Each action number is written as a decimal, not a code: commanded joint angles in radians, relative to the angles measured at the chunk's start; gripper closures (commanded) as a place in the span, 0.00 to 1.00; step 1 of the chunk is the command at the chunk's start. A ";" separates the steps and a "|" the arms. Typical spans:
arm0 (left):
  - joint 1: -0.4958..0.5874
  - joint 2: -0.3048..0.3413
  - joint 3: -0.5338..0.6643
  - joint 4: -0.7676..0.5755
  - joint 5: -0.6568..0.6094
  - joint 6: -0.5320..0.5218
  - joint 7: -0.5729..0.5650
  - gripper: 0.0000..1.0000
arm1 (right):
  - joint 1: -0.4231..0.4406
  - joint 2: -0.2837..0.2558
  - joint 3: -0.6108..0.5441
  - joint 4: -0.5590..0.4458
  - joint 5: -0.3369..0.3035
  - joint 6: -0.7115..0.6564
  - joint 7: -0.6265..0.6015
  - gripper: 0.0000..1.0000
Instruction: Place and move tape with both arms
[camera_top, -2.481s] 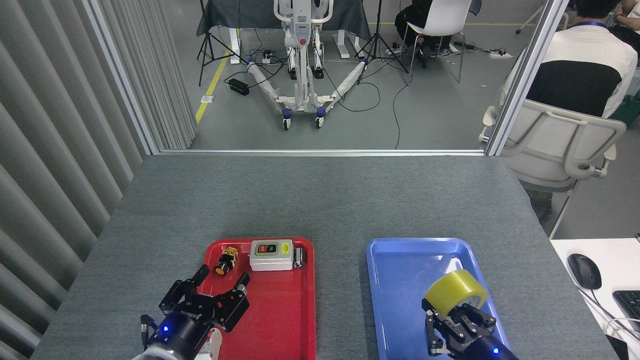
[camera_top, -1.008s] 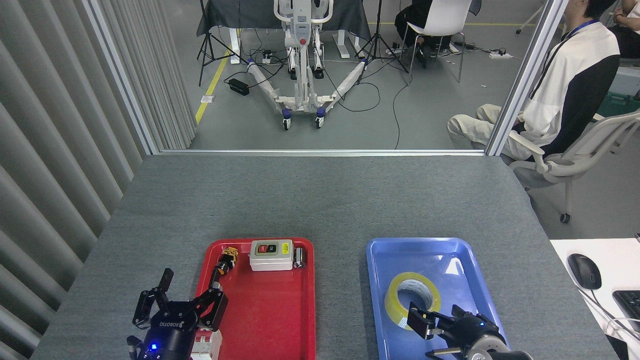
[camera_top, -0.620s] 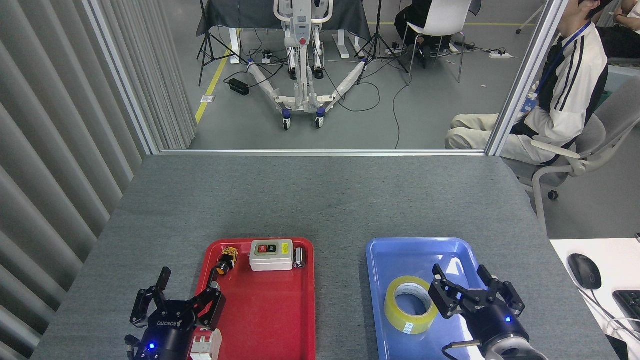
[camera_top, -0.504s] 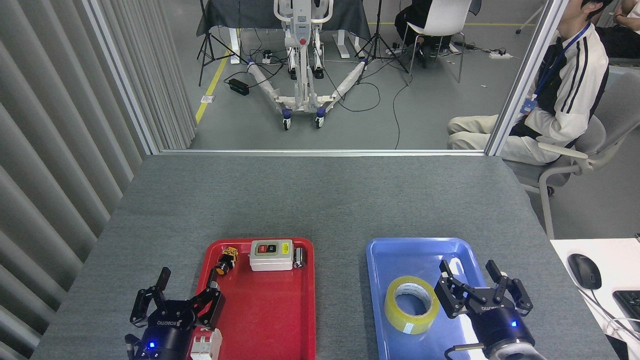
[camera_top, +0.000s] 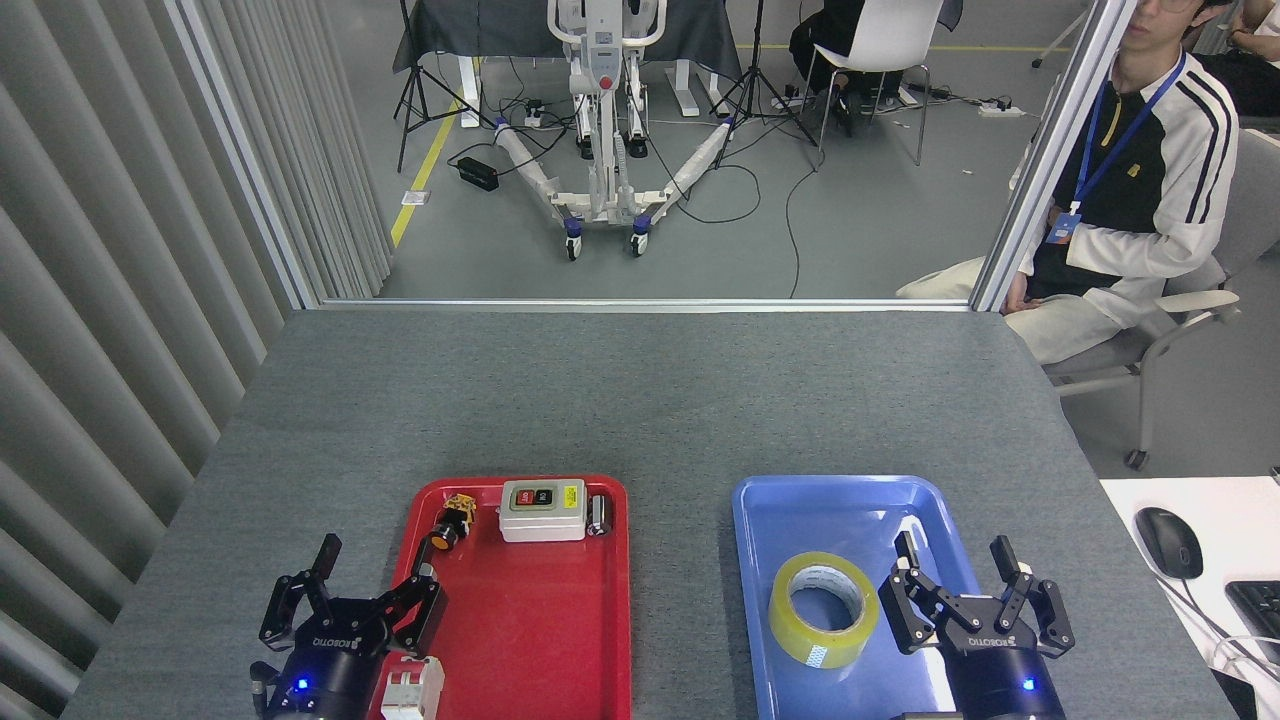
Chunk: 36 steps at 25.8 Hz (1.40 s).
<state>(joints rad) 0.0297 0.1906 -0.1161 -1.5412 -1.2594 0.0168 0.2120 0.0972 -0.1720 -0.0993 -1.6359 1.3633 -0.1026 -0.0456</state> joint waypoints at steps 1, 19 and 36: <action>-0.005 0.010 0.001 0.015 0.002 -0.005 0.001 0.00 | 0.015 0.014 0.007 0.010 0.013 0.003 -0.002 0.01; -0.017 -0.002 0.001 0.018 0.018 -0.047 0.000 0.00 | 0.013 0.019 0.006 0.013 0.066 -0.008 -0.005 0.01; -0.045 -0.017 0.001 0.056 0.017 -0.046 -0.016 0.00 | 0.018 0.022 0.010 0.004 0.063 -0.011 -0.004 0.01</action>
<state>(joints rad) -0.0120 0.1737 -0.1149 -1.4873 -1.2417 -0.0254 0.1991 0.1130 -0.1507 -0.0889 -1.6283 1.4268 -0.1110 -0.0506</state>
